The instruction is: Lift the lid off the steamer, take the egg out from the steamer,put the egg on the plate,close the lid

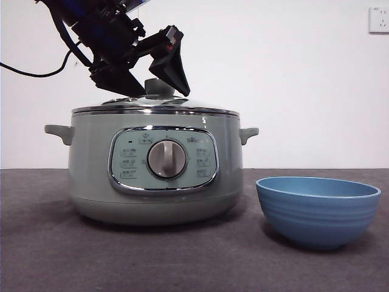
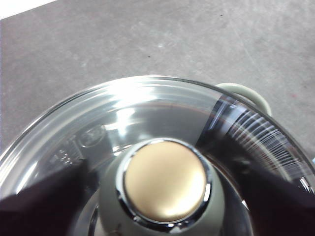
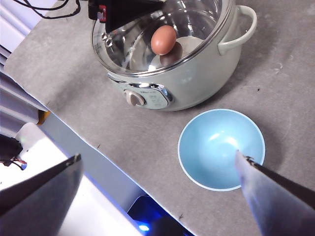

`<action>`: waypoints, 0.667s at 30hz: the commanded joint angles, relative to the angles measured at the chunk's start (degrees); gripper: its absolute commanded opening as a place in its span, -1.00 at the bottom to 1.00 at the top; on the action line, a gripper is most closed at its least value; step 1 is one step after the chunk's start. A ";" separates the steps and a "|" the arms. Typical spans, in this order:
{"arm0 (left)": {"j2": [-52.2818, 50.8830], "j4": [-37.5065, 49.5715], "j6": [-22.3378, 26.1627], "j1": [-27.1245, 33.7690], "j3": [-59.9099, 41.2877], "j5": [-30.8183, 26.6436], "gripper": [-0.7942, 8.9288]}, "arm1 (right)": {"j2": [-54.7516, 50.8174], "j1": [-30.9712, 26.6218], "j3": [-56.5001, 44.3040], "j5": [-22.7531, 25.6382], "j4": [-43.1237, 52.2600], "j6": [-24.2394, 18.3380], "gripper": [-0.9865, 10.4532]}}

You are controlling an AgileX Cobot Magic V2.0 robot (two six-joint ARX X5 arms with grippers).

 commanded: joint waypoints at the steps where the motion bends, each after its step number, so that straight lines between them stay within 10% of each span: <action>1: 0.20 -0.22 0.20 -0.24 0.04 0.17 -0.58 | -0.02 0.13 0.04 0.07 0.50 -0.17 0.22; 6: 0.20 -0.68 -1.36 -0.55 0.04 0.35 -0.86 | -0.02 0.13 0.04 0.11 0.50 -0.17 0.22; 20: -0.31 -1.60 -1.36 -0.55 0.04 0.35 -0.85 | -0.02 0.13 0.04 0.13 0.52 -0.17 0.22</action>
